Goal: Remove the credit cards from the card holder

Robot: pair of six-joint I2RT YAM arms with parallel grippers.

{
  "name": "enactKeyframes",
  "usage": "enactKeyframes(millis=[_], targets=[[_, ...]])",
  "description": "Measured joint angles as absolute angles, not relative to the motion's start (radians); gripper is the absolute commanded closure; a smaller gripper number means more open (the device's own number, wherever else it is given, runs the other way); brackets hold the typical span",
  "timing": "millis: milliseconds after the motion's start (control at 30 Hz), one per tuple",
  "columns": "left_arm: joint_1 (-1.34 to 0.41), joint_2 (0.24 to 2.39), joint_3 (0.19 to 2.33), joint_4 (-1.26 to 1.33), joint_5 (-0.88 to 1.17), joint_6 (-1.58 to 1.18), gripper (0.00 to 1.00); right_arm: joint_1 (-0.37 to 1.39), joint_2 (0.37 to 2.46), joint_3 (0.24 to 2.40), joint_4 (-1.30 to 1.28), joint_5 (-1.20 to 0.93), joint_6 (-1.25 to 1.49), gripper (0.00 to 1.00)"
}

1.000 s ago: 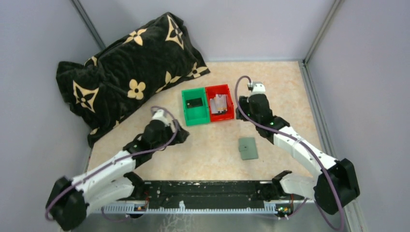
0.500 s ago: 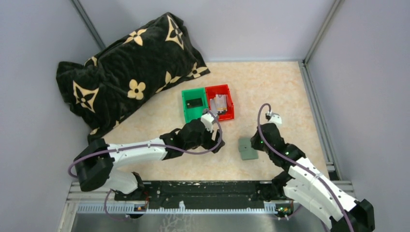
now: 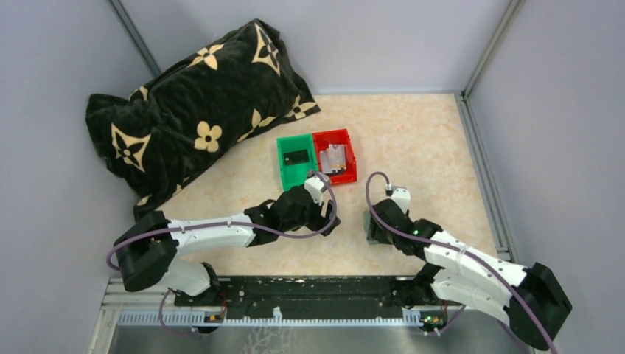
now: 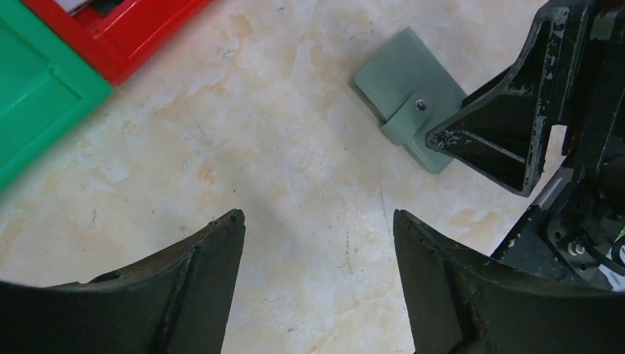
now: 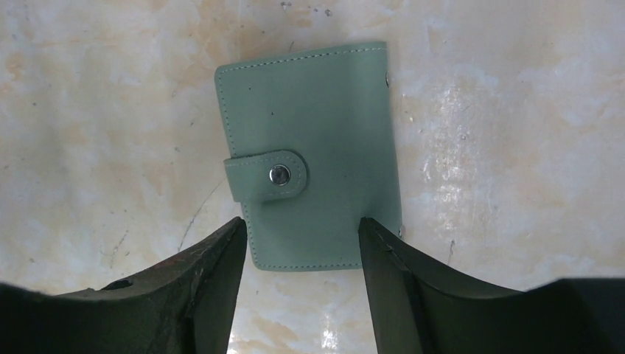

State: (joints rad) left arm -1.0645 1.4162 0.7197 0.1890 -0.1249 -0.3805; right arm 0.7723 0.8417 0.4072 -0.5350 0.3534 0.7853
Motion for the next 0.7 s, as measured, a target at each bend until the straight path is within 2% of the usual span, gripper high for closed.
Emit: enactKeyframes(millis=[200,467,500,600,633,700], targets=[[-1.065,1.393,0.670,0.183,-0.149,-0.395,0.19,0.779,0.964,0.433,-0.478,0.410,0.786,0.45],[-1.065,1.387,0.636,0.178,-0.173,-0.402,0.17,0.785,1.021,0.472,-0.442,0.454,0.785,0.50],[-1.065,1.386,0.632,0.178,-0.173,-0.403,0.15,0.790,1.022,0.480,-0.444,0.463,0.786,0.54],[-1.065,1.381,0.620,0.202,-0.141,-0.377,0.09,0.803,1.004,0.500,-0.458,0.484,0.787,0.82],[-1.065,1.379,0.611,0.230,-0.114,-0.348,0.09,0.804,0.983,0.500,-0.466,0.490,0.796,0.88],[-1.065,1.378,0.595,0.295,-0.056,-0.282,0.08,0.802,0.932,0.500,-0.486,0.499,0.808,0.93]])
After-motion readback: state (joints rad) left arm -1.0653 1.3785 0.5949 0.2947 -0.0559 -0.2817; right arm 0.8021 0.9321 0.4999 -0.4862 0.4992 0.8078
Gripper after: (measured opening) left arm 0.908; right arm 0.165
